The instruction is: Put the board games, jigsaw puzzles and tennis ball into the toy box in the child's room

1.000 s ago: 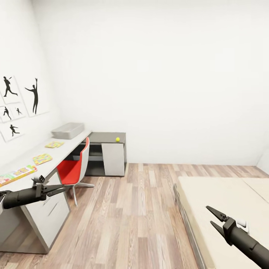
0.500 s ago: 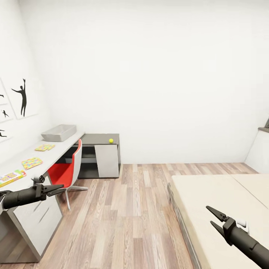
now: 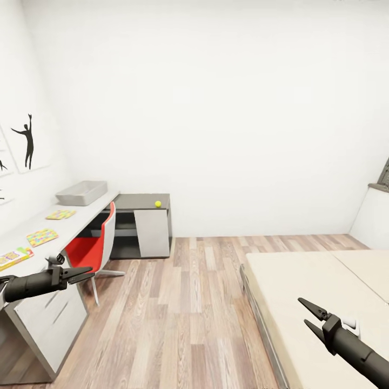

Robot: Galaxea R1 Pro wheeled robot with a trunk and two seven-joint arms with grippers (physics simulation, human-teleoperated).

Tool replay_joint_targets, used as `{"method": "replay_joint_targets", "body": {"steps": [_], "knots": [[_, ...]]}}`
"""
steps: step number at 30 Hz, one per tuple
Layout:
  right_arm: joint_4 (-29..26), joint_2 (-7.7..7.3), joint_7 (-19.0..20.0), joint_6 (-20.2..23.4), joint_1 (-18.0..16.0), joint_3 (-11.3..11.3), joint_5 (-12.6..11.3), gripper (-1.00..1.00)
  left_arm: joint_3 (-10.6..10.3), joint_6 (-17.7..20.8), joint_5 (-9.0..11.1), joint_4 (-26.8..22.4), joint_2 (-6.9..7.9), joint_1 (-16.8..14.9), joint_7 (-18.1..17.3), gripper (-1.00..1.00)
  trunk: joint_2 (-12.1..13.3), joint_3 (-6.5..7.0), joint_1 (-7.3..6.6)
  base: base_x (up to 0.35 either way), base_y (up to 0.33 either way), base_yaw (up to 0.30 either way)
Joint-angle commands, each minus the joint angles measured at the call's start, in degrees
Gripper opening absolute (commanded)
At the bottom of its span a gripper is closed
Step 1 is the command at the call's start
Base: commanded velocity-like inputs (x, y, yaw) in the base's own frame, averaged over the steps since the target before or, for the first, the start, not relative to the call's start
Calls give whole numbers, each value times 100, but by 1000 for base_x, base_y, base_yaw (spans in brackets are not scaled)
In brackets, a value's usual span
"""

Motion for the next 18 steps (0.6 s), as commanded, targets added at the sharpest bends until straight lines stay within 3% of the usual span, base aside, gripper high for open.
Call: {"method": "replay_joint_targets", "body": {"steps": [1, 18], "knots": [[0, 0, 51, 18, 0, -5, 48, 100, -1, 61, 0, 0, 1, 1, -21, 100, -3, 0, 2, 0, 0, -97], [0, 0, 51, 18, 0, -5, 48, 100, -3, 61, 0, 0, 1, 1, -21, 100, -3, 0, 2, -15, 0, -20]]}}
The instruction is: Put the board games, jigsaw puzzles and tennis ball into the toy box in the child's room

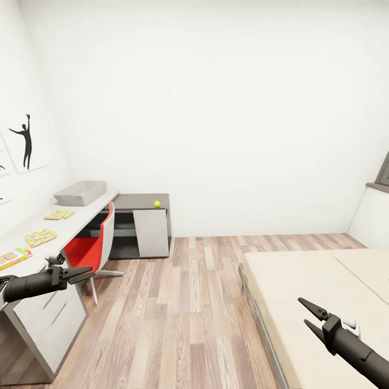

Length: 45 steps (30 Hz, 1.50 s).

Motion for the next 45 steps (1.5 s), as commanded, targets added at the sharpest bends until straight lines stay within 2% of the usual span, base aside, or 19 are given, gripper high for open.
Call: {"method": "replay_joint_targets", "body": {"steps": [1, 45], "knots": [[0, -1, 51, 18, 1, -6, 47, 100, -1, 61, -2, 0, 1, 0, -21, 100, -3, -1, 1, -39, 0, -1], [0, 1, 35, 18, 1, -6, 47, 100, -4, 61, -2, 0, 1, 0, -21, 100, -3, -1, 1, -8, 0, 0]]}}
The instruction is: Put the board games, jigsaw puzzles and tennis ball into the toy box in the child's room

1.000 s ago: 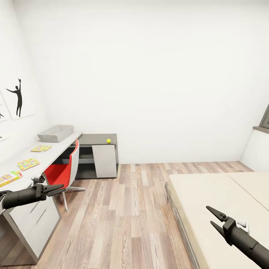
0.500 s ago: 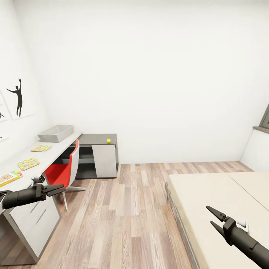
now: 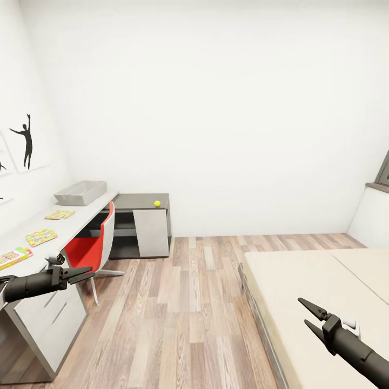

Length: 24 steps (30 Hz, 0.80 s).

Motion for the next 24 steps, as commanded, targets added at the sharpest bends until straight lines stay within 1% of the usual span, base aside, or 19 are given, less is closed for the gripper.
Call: {"method": "replay_joint_targets", "body": {"steps": [1, 6, 17, 24], "knots": [[-2, -1, 51, 18, 1, -6, 48, 100, 0, 61, -1, 1, 1, 0, -21, 100, -3, 0, 2, 0, 0, 0], [-6, 0, 56, 18, 4, -6, 48, 100, 2, 61, -1, 1, 1, 0, -21, 100, -3, 0, 2, -4, 0, 0], [-9, -2, 59, 18, 9, -6, 48, 100, -3, 61, -1, 1, 1, 0, -21, 100, -3, 0, 2, -66, 0, 0], [-9, 0, 59, 18, 9, -6, 48, 100, -1, 61, -1, 1, 1, 0, -21, 100, -3, 0, 2, -20, 0, 0]]}}
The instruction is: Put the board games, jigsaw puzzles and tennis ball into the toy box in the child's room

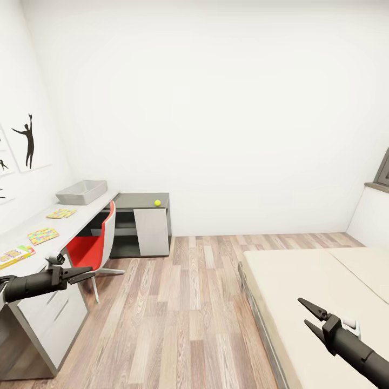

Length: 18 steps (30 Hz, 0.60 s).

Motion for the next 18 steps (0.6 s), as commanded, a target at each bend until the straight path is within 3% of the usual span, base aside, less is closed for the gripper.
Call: {"method": "replay_joint_targets", "body": {"steps": [1, 11, 18], "knots": [[0, -1, 51, 18, 1, -6, 47, 100, -2, 61, -1, 1, 1, 0, -21, 100, -3, 0, 2, -7, 0, 0], [0, -2, 51, 18, 1, -6, 47, 100, -1, 61, -1, 1, 1, 0, -21, 100, -3, 0, 2, -2, 0, 13], [0, -2, 51, 18, -3, -5, 47, 100, -3, 61, -1, 1, 1, 0, -21, 100, -3, 0, 2, 0, 0, 171]]}}
